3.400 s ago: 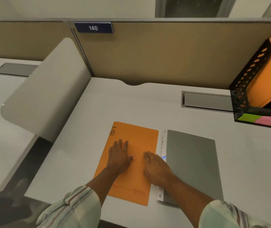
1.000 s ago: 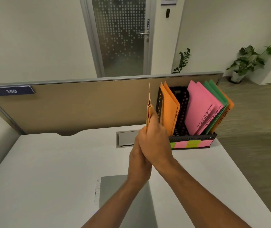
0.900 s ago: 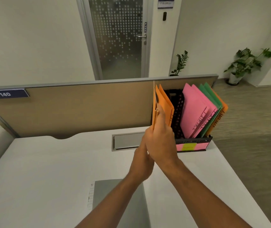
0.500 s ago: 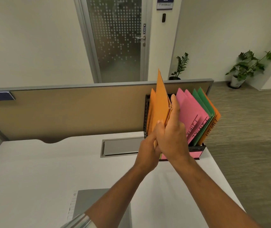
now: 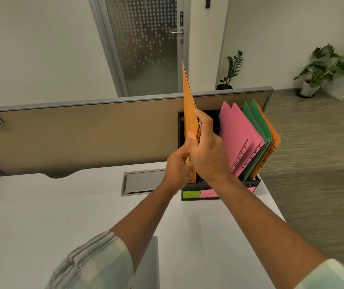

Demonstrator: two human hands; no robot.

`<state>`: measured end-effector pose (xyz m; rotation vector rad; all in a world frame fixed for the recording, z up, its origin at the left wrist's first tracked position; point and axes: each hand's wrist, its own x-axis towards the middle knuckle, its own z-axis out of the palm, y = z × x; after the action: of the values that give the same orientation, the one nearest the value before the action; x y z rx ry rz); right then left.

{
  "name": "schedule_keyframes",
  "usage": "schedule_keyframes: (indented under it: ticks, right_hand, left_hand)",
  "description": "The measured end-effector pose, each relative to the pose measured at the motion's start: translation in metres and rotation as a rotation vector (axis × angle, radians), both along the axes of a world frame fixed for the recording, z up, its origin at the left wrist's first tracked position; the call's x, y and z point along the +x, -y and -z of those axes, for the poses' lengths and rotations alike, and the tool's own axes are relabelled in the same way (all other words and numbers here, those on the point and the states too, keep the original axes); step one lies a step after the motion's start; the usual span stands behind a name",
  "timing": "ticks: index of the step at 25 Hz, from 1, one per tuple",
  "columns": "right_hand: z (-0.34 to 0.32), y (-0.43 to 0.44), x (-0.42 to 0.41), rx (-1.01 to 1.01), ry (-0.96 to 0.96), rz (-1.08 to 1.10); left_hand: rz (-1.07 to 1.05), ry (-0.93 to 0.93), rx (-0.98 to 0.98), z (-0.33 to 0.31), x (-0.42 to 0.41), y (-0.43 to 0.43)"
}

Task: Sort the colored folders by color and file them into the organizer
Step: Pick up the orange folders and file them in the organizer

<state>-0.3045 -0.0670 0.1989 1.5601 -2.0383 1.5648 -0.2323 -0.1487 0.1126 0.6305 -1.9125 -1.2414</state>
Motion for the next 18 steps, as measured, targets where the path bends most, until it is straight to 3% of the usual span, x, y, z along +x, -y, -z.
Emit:
schedule_keyframes:
  ticks: [13, 18]
  right_hand:
    - [0.047, 0.019, -0.019, 0.145, 0.02, -0.022]
    - [0.058, 0.023, -0.017, 0.35, -0.241, 0.127]
  left_hand:
    - [0.032, 0.132, 0.096, 0.047, -0.007, 0.013]
    - [0.021, 0.221, 0.086, 0.057, -0.001, 0.016]
